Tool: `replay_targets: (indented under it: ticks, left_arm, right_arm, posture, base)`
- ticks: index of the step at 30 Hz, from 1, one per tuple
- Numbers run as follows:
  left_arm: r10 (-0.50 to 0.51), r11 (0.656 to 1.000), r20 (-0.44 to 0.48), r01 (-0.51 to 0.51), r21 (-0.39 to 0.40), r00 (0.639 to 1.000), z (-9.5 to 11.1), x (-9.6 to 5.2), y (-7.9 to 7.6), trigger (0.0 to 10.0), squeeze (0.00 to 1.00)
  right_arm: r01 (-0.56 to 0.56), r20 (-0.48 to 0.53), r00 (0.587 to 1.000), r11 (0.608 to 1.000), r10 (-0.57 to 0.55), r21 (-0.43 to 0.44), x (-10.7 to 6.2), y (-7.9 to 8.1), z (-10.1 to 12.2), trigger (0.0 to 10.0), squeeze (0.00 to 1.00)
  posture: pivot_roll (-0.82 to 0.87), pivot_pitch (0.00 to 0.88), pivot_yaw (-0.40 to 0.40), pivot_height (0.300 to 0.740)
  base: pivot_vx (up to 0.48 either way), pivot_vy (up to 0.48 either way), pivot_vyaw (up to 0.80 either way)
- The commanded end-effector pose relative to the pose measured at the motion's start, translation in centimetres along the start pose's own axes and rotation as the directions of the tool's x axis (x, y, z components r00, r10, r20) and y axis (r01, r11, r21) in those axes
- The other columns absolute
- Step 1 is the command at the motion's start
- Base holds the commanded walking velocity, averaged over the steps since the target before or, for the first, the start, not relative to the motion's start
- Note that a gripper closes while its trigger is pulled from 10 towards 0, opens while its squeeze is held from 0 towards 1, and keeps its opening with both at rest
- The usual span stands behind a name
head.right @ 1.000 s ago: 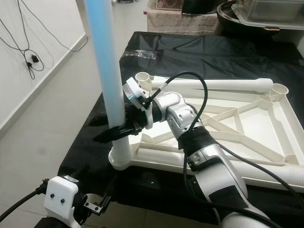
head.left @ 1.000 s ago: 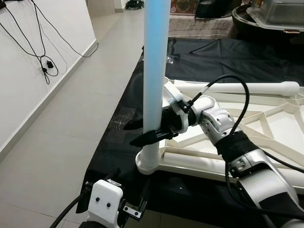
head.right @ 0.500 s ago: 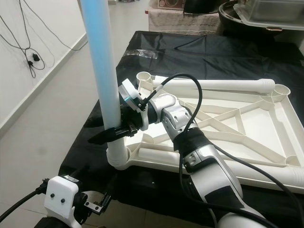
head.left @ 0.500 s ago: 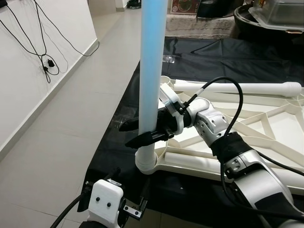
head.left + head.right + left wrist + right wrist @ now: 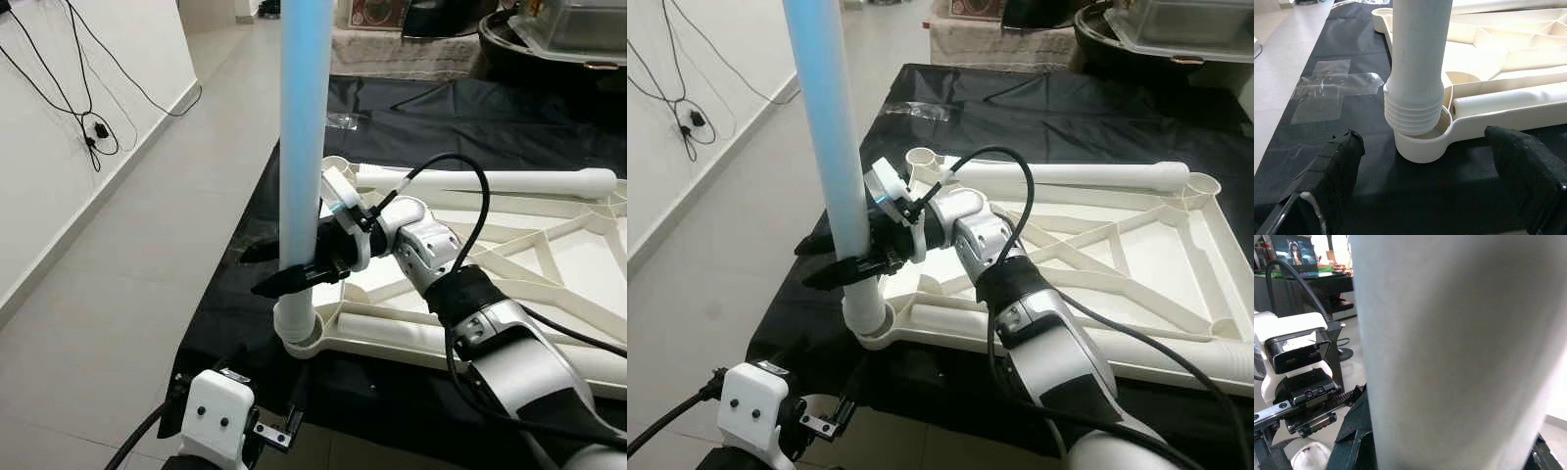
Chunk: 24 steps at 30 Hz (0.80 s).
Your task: Building children table
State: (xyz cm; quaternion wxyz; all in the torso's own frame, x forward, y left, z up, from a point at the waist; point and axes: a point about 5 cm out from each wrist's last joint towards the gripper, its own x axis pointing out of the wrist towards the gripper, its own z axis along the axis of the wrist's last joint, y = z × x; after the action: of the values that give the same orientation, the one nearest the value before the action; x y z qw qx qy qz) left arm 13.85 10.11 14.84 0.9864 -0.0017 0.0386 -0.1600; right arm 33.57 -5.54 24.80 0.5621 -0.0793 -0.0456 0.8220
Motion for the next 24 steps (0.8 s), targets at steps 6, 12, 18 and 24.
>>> replay_targets:
  ticks: [6, 12, 18, 24]
  left_arm:
    - [-0.012, 1.0, -0.016, 0.012, 0.004, 1.0, -0.4, -0.2, -0.3, 10.0, 0.0]
    - [-0.013, 1.0, -0.017, 0.013, 0.006, 1.0, -0.5, -0.2, -0.3, 10.0, 0.0]
    - [-0.015, 1.0, -0.017, 0.015, 0.006, 1.0, -0.5, -0.2, -0.4, 10.0, 0.0]
    - [-0.015, 1.0, -0.017, 0.015, 0.009, 1.0, -0.5, -0.1, -0.3, 10.0, 0.0]
  right_arm:
    - [-0.041, -0.022, 0.999, 0.999, 0.041, 0.007, 0.1, 0.5, -0.1, 10.0, 0.0]
    - [-0.053, -0.014, 0.999, 0.999, 0.053, 0.007, 0.2, 0.7, -0.1, 10.0, 0.0]
    - [-0.067, -0.02, 0.998, 0.998, 0.067, 0.01, 0.5, 1.0, -0.4, 10.0, 0.0]
    - [-0.098, -0.002, 0.995, 0.995, 0.098, 0.034, 0.9, 1.3, -0.6, 10.0, 0.0]
  posture:
    - [0.07, 0.161, 0.005, 0.74]
    - [0.07, 0.161, 0.005, 0.74]
    - [0.07, 0.152, 0.005, 0.74]
    - [0.07, 0.152, 0.005, 0.74]
  base:
    - [0.0, 0.0, 0.0]
    - [0.0, 0.0, 0.0]
    - [0.0, 0.0, 0.0]
    - [0.0, 0.0, 0.0]
